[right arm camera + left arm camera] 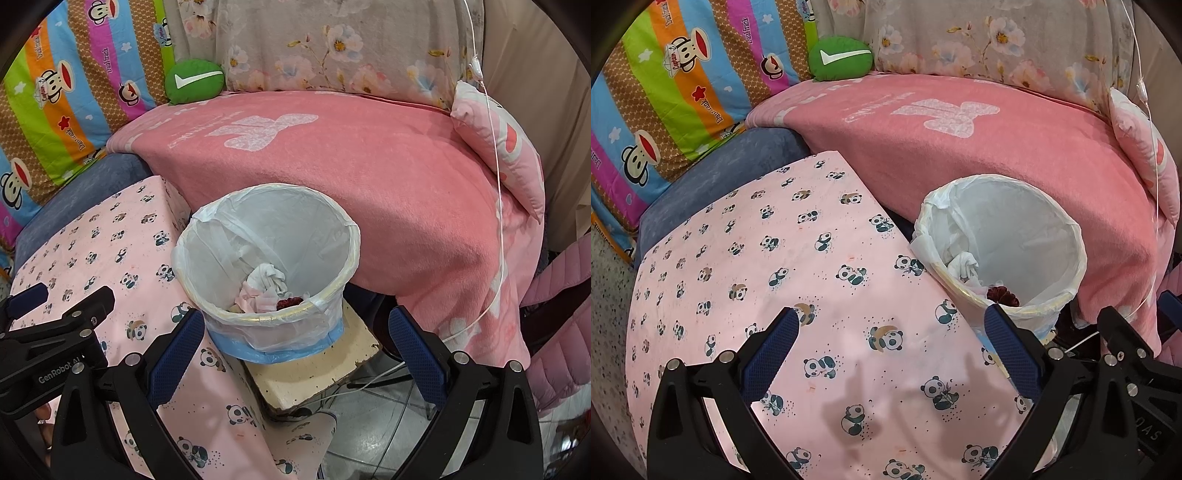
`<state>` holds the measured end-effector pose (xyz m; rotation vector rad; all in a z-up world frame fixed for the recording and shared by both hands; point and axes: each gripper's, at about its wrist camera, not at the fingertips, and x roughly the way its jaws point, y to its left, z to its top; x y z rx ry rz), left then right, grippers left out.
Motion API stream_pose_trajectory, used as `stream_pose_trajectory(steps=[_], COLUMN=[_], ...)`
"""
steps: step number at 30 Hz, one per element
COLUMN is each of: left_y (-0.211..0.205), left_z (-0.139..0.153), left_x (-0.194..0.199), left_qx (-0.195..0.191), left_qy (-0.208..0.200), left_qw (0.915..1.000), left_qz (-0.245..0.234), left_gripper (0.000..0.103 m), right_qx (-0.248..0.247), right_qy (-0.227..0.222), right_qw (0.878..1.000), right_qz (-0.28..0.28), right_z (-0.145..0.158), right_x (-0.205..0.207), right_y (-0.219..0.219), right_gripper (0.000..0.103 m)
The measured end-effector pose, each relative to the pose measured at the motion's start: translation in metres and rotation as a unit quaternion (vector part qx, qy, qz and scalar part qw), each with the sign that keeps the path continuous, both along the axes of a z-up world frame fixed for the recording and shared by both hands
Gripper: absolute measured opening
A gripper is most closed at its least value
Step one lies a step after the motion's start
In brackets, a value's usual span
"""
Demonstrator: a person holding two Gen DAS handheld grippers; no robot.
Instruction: Collect trash
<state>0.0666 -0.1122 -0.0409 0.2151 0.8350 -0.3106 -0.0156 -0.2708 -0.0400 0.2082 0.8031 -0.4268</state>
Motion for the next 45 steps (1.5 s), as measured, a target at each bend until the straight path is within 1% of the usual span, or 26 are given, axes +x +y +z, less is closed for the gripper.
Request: stream_pose_trajectory(steps=[36,45], left_y=[-0.0007,0.0020], left_z=[-0.0001,-0.0054], left_x=[0.0004,-0.0014], left_qx=[0.001,0.004], left_qy=[0.001,0.005], left_qw=[1.0000,1.0000], left_qz=[-0.001,-0.001], left_gripper=[0.096,0.096], right_qx=[0.000,0.001], right_qy=[0.000,0.000], right_qw=[1.000,1.000], right_qz=[0.000,-0.001], right_z=[0.0006,0.0005], right_x=[0.0006,-0.0004], right_y=[-0.0001,-0.0007], right_gripper=[0.099,0.099])
